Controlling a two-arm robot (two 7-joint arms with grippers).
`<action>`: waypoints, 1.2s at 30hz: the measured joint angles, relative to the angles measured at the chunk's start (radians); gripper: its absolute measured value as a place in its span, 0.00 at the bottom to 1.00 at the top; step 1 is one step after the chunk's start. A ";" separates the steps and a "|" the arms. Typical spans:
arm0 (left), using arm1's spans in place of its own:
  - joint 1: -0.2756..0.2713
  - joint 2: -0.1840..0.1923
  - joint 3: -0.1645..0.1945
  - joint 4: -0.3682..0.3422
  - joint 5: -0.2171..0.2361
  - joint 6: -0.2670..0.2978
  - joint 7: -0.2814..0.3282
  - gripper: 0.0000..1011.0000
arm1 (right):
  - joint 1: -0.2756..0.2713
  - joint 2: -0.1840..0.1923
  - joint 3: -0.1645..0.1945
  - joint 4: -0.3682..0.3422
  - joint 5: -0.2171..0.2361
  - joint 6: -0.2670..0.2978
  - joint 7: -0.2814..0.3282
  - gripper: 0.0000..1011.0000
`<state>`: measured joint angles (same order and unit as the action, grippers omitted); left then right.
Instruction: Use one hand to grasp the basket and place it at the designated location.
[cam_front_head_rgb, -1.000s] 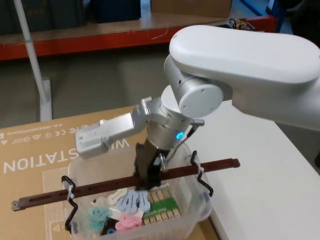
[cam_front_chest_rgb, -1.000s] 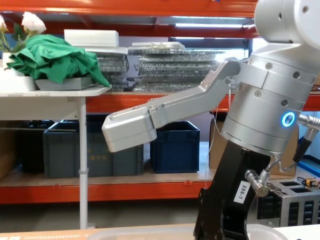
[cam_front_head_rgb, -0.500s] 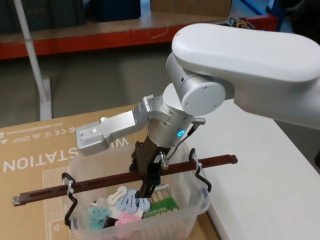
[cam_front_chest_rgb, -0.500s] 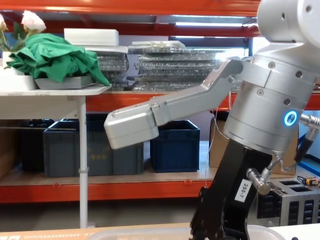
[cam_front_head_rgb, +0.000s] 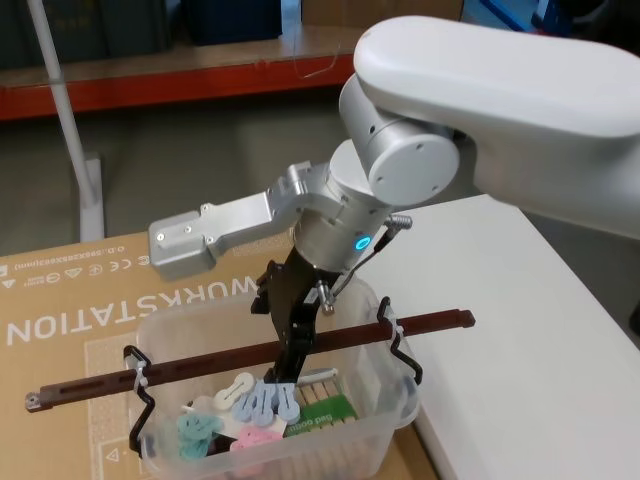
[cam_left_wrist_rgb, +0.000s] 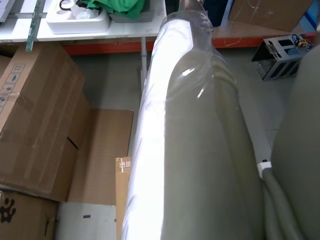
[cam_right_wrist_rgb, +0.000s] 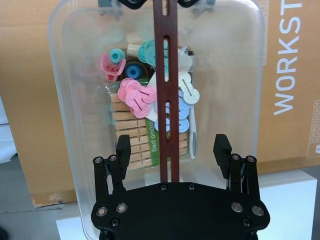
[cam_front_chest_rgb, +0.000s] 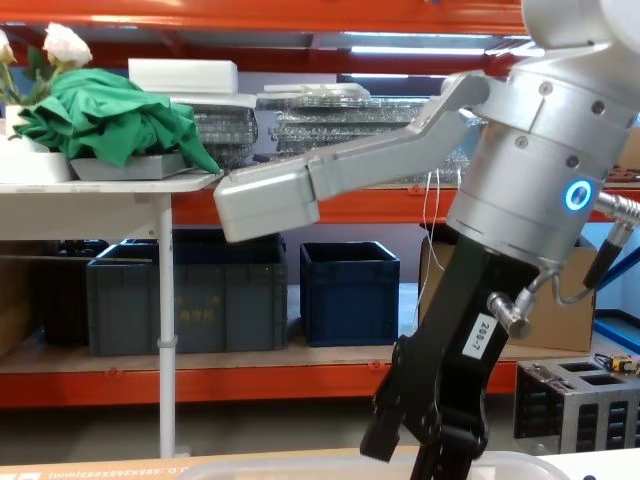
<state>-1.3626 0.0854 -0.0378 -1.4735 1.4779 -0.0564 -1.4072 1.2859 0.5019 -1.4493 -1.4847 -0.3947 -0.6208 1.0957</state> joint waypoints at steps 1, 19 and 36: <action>0.000 0.000 0.000 0.000 0.000 0.000 0.000 0.00 | 0.002 0.002 0.004 -0.001 0.004 -0.001 0.000 0.99; 0.000 0.000 0.000 0.000 0.000 0.000 0.000 0.00 | 0.027 0.043 0.059 -0.024 0.048 -0.004 -0.005 0.99; 0.000 0.000 0.000 0.000 0.000 0.000 0.000 0.00 | 0.042 0.082 0.114 -0.054 0.100 -0.010 -0.007 0.99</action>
<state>-1.3626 0.0854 -0.0377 -1.4735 1.4779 -0.0564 -1.4072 1.3276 0.5840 -1.3353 -1.5382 -0.2949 -0.6307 1.0888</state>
